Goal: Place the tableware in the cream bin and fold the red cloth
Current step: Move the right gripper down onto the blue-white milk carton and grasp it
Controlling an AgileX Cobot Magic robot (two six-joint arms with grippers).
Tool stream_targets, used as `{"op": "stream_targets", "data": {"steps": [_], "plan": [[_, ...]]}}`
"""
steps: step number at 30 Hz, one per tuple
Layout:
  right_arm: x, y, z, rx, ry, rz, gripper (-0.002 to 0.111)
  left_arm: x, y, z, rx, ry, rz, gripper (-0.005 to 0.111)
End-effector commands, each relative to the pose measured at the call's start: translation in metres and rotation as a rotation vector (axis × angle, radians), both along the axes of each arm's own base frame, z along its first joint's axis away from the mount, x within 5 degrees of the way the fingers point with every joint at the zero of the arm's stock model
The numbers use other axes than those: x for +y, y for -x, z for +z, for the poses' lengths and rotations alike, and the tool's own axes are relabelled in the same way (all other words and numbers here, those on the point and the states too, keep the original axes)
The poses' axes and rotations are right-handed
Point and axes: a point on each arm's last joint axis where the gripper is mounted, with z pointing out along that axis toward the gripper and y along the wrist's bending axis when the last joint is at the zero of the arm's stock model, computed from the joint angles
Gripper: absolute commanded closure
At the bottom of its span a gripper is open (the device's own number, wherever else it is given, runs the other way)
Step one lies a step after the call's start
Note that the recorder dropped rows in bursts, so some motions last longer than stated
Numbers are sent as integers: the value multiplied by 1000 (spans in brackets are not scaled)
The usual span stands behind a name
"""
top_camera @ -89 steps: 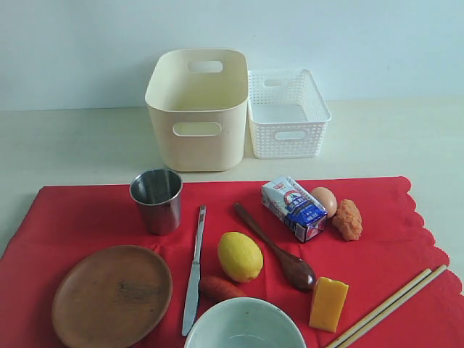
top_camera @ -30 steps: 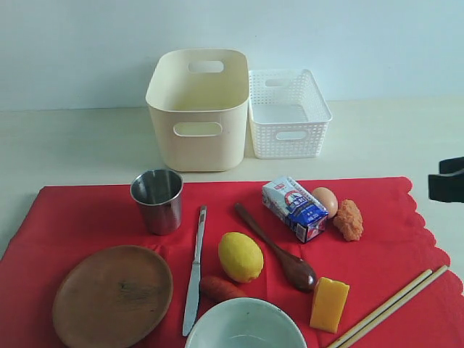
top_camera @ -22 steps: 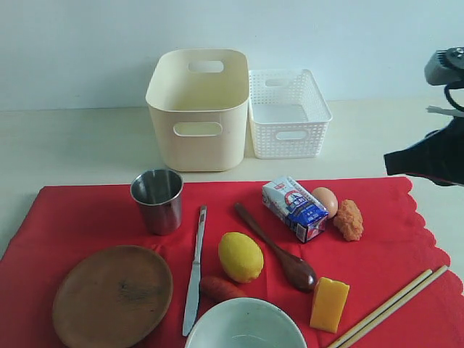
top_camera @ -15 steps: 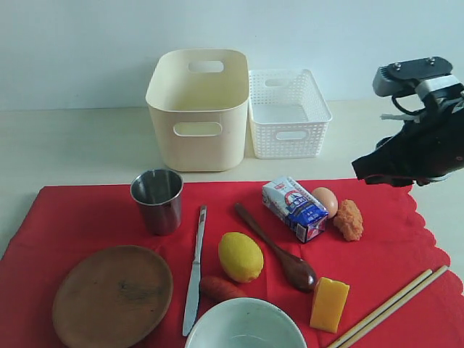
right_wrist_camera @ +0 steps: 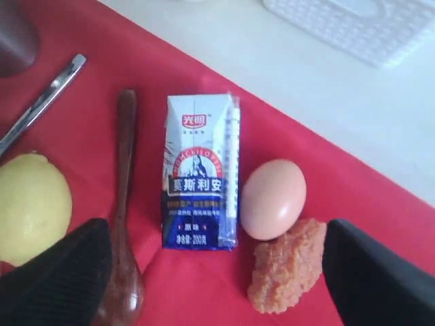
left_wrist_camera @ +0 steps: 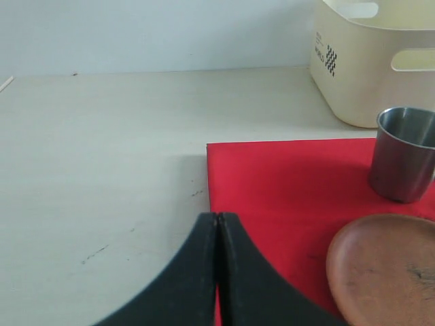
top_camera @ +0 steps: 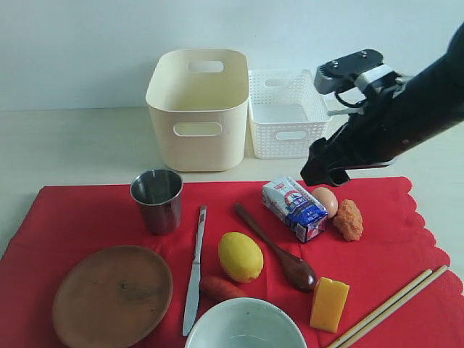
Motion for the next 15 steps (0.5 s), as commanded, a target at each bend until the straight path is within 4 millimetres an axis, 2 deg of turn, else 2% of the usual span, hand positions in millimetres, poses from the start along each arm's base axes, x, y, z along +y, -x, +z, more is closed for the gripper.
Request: {"op": "stream_targets", "data": {"steps": [1,9,15], "plan": [[21,-15,-7,-16,76,39,28,0,0,0,-11,13,0,107],[49,-46,-42,88,190,57,28,0,0,0,-11,13,0,107],[57,-64,-70,186,231,54,28,0,0,0,-11,13,0,107]]}}
